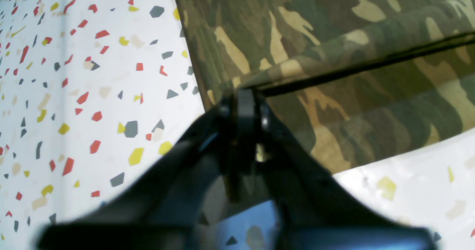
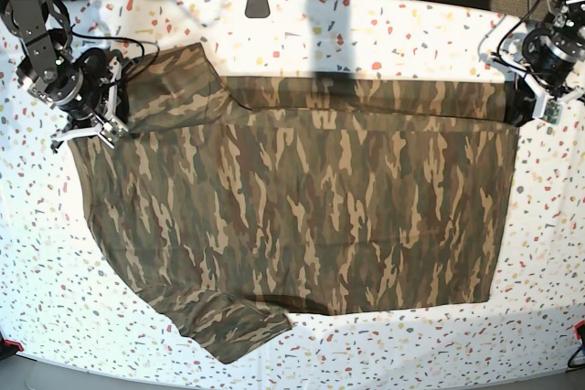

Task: Fold the T-shirt properly
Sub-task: 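Lower the shirt and release both grippers at the shoulder edge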

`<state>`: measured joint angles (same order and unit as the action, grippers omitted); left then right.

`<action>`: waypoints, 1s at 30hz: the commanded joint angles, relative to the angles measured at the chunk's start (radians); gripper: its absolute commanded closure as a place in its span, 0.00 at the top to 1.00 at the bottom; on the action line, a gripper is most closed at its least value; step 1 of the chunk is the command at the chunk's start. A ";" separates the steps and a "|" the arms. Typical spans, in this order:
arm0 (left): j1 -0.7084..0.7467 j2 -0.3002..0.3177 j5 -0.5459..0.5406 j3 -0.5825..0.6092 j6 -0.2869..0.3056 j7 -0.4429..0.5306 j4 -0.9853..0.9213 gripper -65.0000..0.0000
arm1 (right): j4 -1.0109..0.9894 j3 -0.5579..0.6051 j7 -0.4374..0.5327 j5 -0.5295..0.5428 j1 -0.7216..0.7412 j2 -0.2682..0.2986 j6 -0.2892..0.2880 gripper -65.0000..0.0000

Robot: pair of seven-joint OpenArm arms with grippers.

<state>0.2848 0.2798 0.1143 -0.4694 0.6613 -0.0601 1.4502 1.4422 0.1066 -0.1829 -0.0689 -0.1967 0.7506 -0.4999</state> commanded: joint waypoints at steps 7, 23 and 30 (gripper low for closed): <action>-0.005 0.023 -0.010 -0.008 -0.011 0.003 0.016 0.35 | 0.007 -0.009 -0.005 0.002 0.014 0.035 0.043 0.39; 0.143 0.058 0.090 -0.006 -0.013 -0.171 0.330 0.35 | 0.113 -0.075 -0.081 0.156 0.010 0.092 0.059 0.39; 0.235 0.067 0.412 0.109 -0.013 -0.033 0.341 0.35 | 0.186 -0.075 -0.088 0.155 -0.071 0.092 0.059 0.39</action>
<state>0.5224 0.3305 0.5495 -0.3500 0.6582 -0.1066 1.7741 1.6146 0.0452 -0.2863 0.0826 -0.2771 0.8200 -0.4500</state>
